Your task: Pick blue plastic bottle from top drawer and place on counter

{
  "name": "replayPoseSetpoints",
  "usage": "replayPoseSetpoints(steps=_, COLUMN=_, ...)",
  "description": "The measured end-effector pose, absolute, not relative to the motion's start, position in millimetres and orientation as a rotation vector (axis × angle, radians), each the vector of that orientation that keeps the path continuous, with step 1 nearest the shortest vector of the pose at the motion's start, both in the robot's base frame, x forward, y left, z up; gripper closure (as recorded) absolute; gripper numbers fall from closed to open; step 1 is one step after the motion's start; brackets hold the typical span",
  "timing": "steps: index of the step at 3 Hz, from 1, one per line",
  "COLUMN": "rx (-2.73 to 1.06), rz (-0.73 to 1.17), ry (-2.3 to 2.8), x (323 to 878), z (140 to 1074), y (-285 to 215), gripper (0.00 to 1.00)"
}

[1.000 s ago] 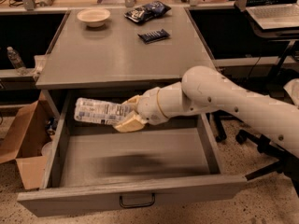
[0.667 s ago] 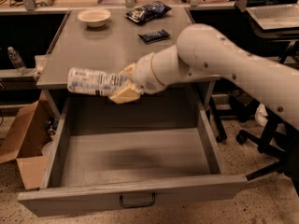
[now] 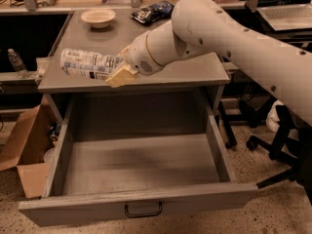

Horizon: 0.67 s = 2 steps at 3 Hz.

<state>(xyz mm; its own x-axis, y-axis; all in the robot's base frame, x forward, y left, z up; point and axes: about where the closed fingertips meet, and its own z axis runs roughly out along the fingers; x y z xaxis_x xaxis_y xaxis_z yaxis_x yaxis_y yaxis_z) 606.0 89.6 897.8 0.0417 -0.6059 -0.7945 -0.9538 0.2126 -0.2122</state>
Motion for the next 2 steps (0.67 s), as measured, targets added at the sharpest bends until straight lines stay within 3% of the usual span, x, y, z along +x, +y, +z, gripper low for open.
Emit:
replayPoseSetpoints(steps=1, rx=-1.454, rz=0.51, ry=1.693, x=616.2, z=895.5, y=82.6, gripper=1.0)
replayPoseSetpoints(steps=2, rx=-1.29, rz=0.452, ry=1.779, x=650.0, z=904.1, y=32.7, gripper=1.0)
